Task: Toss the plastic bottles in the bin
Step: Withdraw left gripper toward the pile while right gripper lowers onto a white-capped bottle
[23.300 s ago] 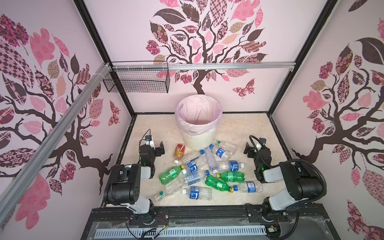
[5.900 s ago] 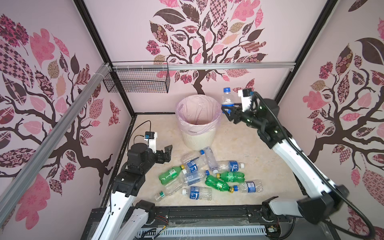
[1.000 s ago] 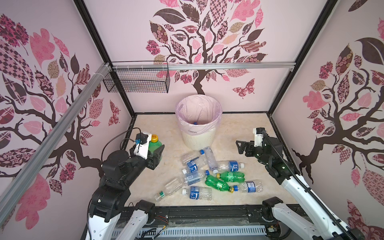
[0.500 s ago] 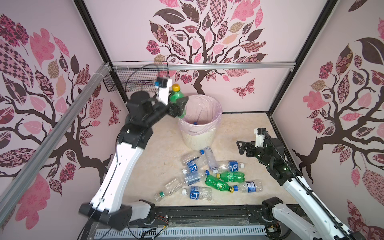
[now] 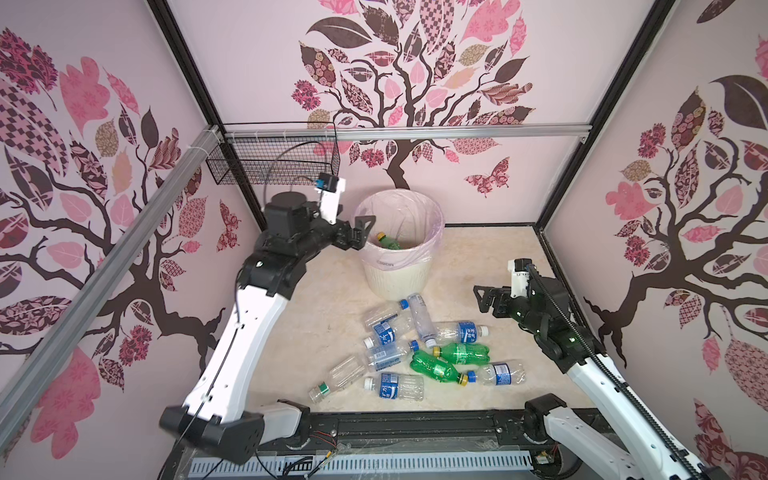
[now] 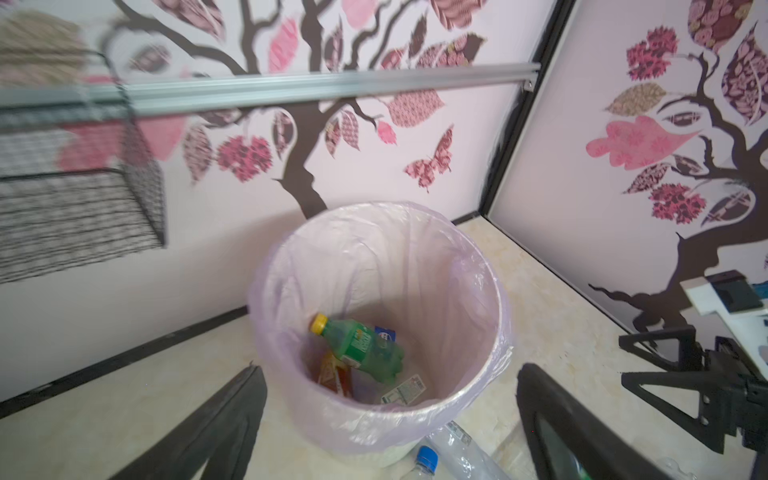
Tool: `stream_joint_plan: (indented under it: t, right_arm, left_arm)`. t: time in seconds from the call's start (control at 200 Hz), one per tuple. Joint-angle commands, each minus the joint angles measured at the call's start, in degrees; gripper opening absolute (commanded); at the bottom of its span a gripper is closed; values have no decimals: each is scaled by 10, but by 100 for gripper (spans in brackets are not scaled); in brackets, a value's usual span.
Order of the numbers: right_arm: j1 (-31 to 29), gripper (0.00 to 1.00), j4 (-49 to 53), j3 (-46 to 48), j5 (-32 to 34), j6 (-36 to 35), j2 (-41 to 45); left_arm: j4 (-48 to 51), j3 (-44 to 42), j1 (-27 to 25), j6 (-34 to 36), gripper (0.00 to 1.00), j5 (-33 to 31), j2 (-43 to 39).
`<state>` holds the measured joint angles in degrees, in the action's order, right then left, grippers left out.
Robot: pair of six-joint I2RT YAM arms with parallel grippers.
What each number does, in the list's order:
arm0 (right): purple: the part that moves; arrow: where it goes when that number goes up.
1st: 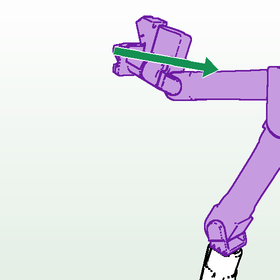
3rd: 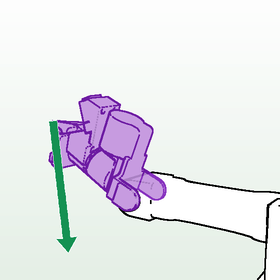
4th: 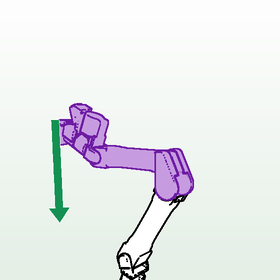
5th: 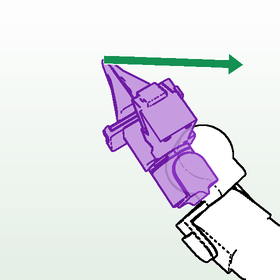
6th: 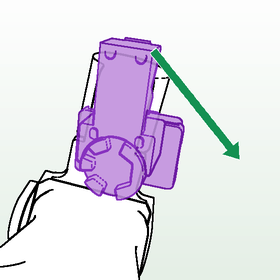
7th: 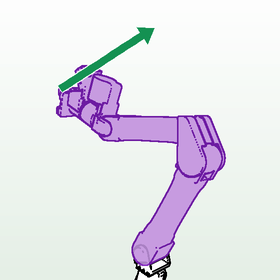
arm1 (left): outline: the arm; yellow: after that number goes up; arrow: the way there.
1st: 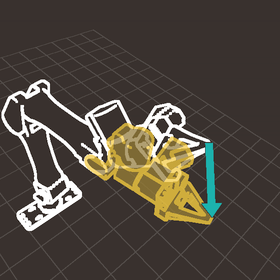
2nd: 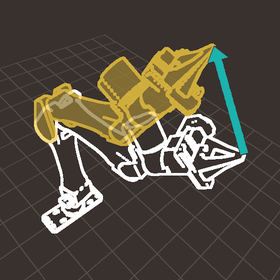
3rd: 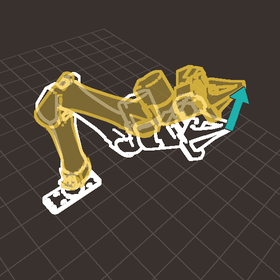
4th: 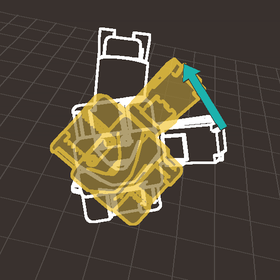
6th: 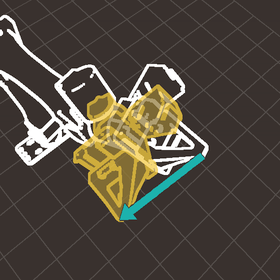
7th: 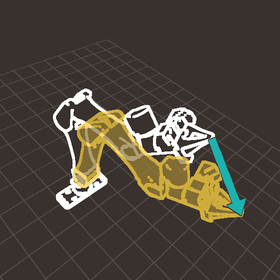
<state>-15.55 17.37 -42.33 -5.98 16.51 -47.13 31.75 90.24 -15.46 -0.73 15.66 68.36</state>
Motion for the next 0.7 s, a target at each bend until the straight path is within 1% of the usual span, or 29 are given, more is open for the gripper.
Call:
stream_joint_plan:
  t: [0.0,0.15,0.26,0.385,0.555,0.69]
  right_arm:
    - [3,100,38,-40,-1,-3,-13]
    - [3,100,94,-52,10,-5,-42]
    - [3,97,121,-61,-2,-2,-65]
    - [2,95,149,-76,-6,11,-97]
    - [-16,94,179,-78,-20,50,-121]
    - [-62,95,194,-64,25,107,-121]
  left_arm:
    - [53,-60,2,36,98,-46,-61]
    - [111,-145,2,59,98,-113,-143]
    - [127,-207,2,39,98,-141,-190]
    - [118,-272,3,8,98,-165,-233]
    - [105,-323,2,2,98,-186,-258]
    - [99,-342,2,5,98,-194,-260]
